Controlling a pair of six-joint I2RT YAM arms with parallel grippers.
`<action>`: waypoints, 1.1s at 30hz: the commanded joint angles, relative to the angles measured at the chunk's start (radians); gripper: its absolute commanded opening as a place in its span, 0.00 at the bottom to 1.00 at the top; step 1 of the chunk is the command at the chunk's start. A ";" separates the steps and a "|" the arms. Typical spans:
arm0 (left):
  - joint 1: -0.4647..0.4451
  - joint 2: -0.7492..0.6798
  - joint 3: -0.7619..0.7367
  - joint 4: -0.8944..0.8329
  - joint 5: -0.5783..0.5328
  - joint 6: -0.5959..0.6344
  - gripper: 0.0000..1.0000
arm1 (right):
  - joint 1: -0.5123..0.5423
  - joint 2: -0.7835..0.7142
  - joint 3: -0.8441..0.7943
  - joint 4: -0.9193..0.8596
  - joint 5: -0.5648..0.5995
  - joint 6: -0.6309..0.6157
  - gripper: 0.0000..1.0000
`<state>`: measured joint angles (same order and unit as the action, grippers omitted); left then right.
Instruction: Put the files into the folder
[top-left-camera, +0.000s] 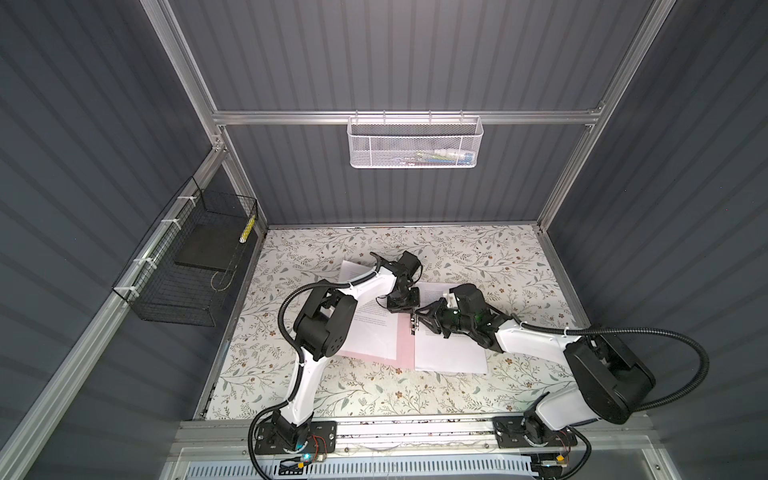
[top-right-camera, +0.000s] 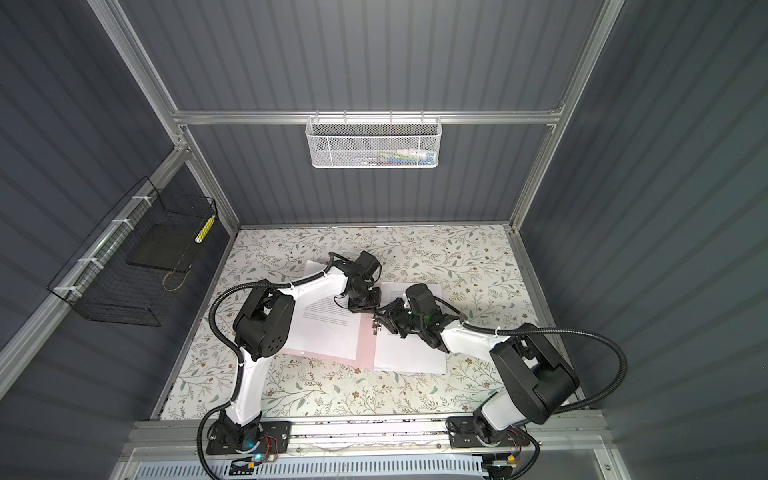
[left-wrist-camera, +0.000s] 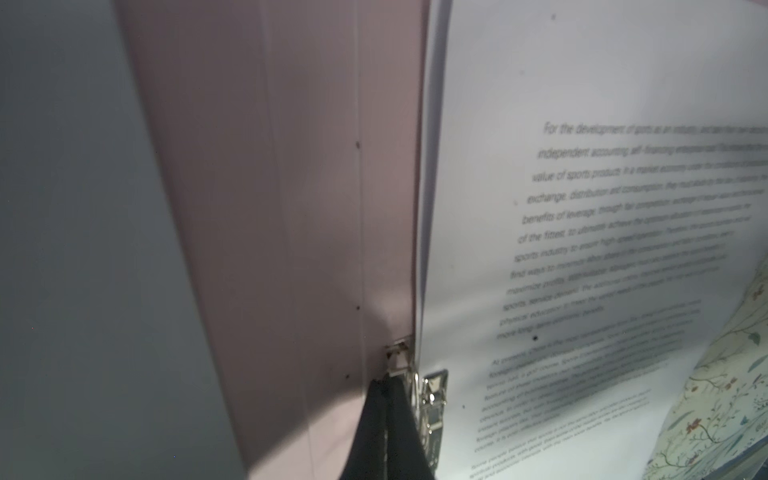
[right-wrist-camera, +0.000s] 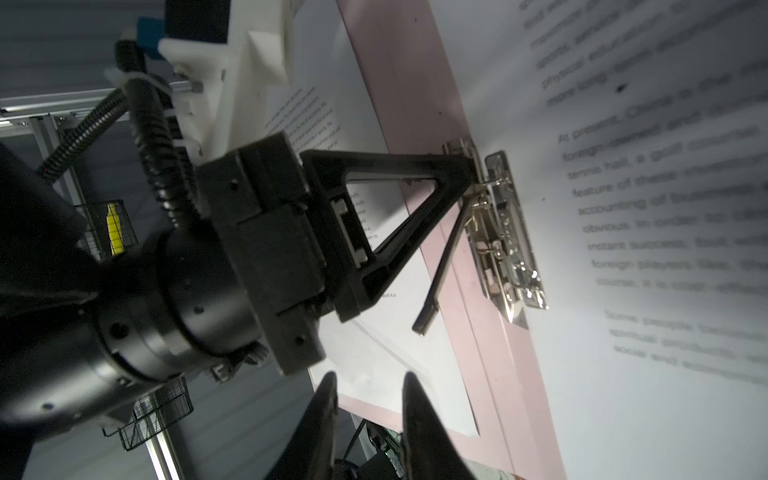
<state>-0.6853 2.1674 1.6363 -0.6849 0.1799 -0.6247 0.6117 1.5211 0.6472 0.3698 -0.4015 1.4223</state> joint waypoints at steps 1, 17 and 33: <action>0.006 0.005 -0.038 -0.027 -0.018 -0.044 0.00 | 0.012 0.047 0.029 -0.028 0.016 0.062 0.23; 0.006 -0.009 -0.072 0.002 -0.001 -0.056 0.00 | 0.010 0.143 0.059 0.006 0.014 0.091 0.20; 0.006 -0.001 -0.081 0.018 0.003 -0.068 0.00 | 0.010 0.170 0.048 0.045 0.005 0.119 0.11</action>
<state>-0.6853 2.1487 1.5921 -0.6304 0.2031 -0.6708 0.6216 1.6779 0.6960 0.3988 -0.3965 1.5280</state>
